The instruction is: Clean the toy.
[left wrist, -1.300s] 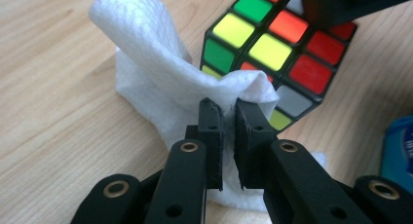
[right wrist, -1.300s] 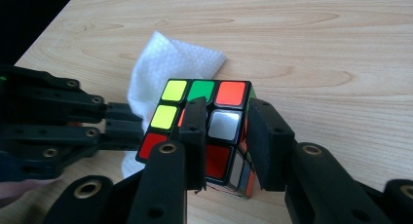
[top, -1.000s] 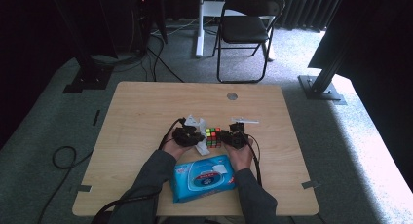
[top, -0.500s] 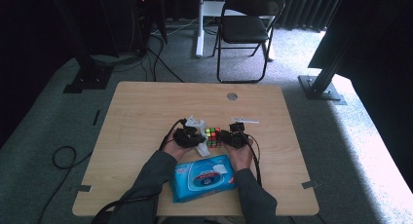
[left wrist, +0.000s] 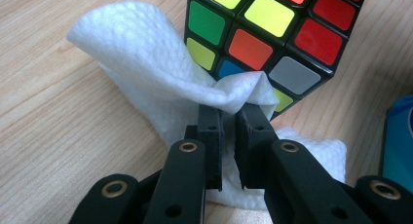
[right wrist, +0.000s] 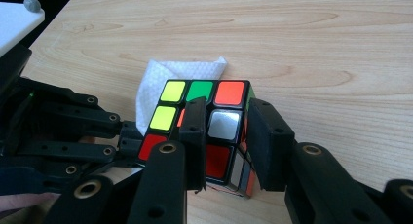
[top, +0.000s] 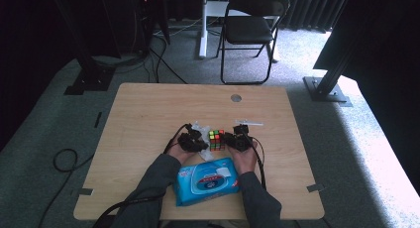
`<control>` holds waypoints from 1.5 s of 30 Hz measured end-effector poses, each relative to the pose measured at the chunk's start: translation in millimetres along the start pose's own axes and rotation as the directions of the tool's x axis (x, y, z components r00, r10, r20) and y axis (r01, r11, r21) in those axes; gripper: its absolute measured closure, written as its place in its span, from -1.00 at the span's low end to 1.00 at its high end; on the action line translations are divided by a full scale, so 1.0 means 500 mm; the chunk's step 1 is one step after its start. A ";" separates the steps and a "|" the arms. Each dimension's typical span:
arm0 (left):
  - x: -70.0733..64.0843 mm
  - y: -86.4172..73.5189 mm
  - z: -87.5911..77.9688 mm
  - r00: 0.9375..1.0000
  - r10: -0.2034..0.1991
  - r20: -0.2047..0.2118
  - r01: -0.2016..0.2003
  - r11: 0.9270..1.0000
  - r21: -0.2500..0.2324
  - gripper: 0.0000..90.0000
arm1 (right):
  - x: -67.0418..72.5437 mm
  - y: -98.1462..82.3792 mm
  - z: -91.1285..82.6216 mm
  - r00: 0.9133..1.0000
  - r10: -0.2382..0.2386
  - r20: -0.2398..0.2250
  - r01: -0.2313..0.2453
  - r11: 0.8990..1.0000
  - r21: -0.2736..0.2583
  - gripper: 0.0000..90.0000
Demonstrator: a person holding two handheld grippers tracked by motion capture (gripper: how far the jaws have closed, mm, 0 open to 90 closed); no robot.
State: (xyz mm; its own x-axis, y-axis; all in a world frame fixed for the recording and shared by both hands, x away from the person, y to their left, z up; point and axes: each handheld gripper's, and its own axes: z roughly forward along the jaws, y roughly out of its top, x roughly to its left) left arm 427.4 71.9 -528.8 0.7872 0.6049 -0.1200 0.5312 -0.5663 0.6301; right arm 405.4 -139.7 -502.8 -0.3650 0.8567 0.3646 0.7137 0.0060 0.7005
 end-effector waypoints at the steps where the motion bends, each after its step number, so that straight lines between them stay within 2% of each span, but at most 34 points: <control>1: -0.001 0.000 0.000 1.000 0.002 -0.003 -0.002 1.000 0.000 0.82 | 0.000 0.000 0.000 1.000 -0.001 -0.001 0.001 1.000 0.001 0.55; 8: 0.002 -0.002 -0.010 0.999 0.008 -0.033 -0.009 1.000 -0.001 0.82 | -0.002 0.001 0.000 1.000 -0.003 -0.006 0.003 1.000 0.004 0.55; 20: 0.015 -0.006 -0.041 0.999 -0.018 -0.042 0.016 0.998 -0.055 0.82 | -0.002 0.005 0.000 1.000 -0.007 -0.009 0.007 1.000 0.016 0.55; 25: 0.018 -0.008 -0.044 0.999 -0.027 -0.041 0.025 0.998 -0.064 0.82 | -0.007 0.006 0.001 1.000 0.019 -0.025 -0.018 1.000 0.023 0.55; 34: 0.020 -0.007 -0.050 0.999 -0.034 -0.034 0.031 0.996 -0.077 0.81 | -0.011 0.006 0.001 0.999 0.037 -0.038 -0.036 0.999 0.027 0.55; 37: 0.020 -0.007 -0.050 0.999 -0.034 -0.034 0.032 0.997 -0.075 0.81 | -0.026 0.006 0.000 0.992 0.093 -0.082 -0.091 0.995 0.035 0.55; 39: 0.020 -0.007 -0.049 0.999 -0.035 -0.034 0.033 0.997 -0.074 0.81 | -0.030 0.006 0.000 0.989 0.112 -0.096 -0.109 0.993 0.036 0.61; 40: 0.020 -0.008 -0.048 0.999 -0.035 -0.033 0.033 0.997 -0.074 0.81 | -0.034 0.006 -0.004 0.986 0.128 -0.109 -0.127 0.992 0.023 0.94; 41: 0.020 -0.008 -0.048 0.999 -0.036 -0.032 0.034 0.997 -0.074 0.81 | -0.047 0.008 -0.008 0.984 0.161 -0.074 -0.159 0.987 0.038 1.00; 43: 0.021 -0.008 -0.048 0.999 -0.036 -0.032 0.033 0.996 -0.077 0.81 | -0.049 -0.002 0.002 0.994 0.108 0.012 -0.109 0.990 0.085 0.99; 45: 0.022 -0.008 -0.047 0.999 -0.037 -0.034 0.035 0.997 -0.073 0.81 | -0.048 -0.014 0.006 0.995 0.101 0.017 -0.102 0.991 0.089 0.85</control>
State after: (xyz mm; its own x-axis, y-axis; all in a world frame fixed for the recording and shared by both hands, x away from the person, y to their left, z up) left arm 426.4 94.0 -514.7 0.7557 0.6443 -0.1175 0.5339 -0.5022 0.6802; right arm 411.1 -158.7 -518.5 -0.2807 0.8615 0.4232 0.7977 -0.0358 0.6019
